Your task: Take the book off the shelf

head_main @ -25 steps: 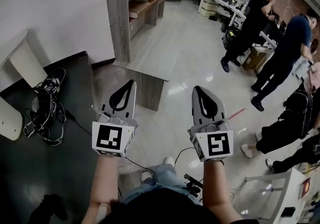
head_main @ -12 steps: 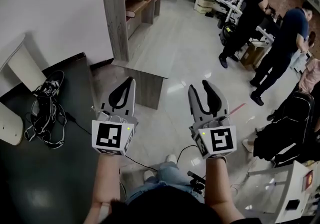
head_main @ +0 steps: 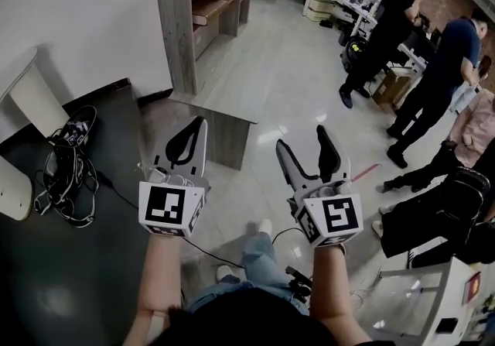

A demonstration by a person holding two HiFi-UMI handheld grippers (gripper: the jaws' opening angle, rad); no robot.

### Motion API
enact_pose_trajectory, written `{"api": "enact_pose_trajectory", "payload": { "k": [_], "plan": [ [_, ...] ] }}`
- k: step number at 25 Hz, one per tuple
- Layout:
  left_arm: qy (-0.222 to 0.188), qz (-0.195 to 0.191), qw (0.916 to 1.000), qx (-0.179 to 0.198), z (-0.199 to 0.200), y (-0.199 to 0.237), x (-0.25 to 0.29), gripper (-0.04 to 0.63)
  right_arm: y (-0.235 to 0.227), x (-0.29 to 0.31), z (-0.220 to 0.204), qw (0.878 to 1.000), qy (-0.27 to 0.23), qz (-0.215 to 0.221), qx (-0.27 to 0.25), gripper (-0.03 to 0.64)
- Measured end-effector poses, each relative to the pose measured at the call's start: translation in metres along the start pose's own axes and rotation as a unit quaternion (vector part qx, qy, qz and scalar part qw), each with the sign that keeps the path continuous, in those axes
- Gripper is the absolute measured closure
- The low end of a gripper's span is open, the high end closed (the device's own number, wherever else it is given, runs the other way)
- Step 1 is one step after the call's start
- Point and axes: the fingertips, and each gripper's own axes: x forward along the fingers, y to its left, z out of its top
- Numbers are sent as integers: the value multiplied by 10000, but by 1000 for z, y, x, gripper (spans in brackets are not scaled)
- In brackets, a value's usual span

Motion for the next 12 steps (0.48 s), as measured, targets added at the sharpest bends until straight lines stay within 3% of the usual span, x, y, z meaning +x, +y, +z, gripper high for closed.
{"api": "enact_pose_trajectory", "payload": {
  "k": [12],
  "plan": [
    [152,308,9994,60,-41,29,116,584,-84,111,-36,9999,38,127,102,279]
  ]
}}
